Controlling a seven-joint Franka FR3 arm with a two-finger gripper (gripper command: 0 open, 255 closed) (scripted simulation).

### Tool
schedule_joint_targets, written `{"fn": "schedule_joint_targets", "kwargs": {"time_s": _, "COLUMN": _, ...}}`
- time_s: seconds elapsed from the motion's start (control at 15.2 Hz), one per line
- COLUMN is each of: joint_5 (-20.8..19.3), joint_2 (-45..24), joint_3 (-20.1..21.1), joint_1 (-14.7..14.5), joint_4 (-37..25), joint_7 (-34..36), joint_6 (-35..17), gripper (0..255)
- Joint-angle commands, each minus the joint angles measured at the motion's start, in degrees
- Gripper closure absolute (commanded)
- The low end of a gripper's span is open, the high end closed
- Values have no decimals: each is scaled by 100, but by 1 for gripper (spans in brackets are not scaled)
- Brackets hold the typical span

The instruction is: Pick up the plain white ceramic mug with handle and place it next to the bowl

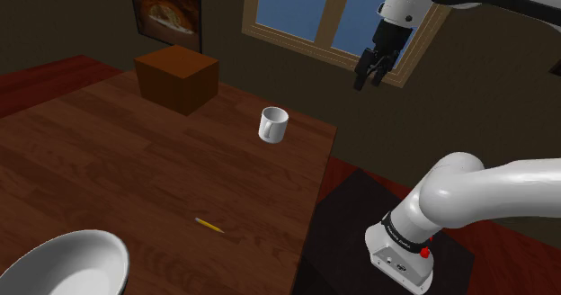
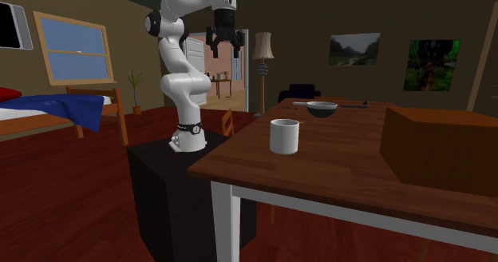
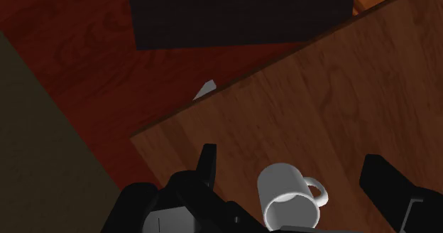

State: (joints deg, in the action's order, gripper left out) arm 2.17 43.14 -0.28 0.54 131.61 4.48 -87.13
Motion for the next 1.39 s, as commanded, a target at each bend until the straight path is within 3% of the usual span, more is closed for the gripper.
{"fn": "schedule_joint_targets", "kwargs": {"time_s": 0.0, "joint_5": 0, "joint_2": 0, "joint_3": 0, "joint_1": 0, "joint_4": 0, "joint_7": 0, "joint_6": 0, "gripper": 0}}
{"fn": "schedule_joint_targets", "kwargs": {"time_s": 0.66, "joint_5": 5, "joint_2": -1507, "joint_3": 154, "joint_1": -24, "joint_4": 311, "joint_7": 86, "joint_6": -1923, "gripper": 0}}
{"fn": "schedule_joint_targets", "kwargs": {"time_s": 1.32, "joint_5": -97, "joint_2": -3496, "joint_3": 272, "joint_1": -32, "joint_4": -203, "joint_7": 227, "joint_6": -3498, "gripper": 0}}
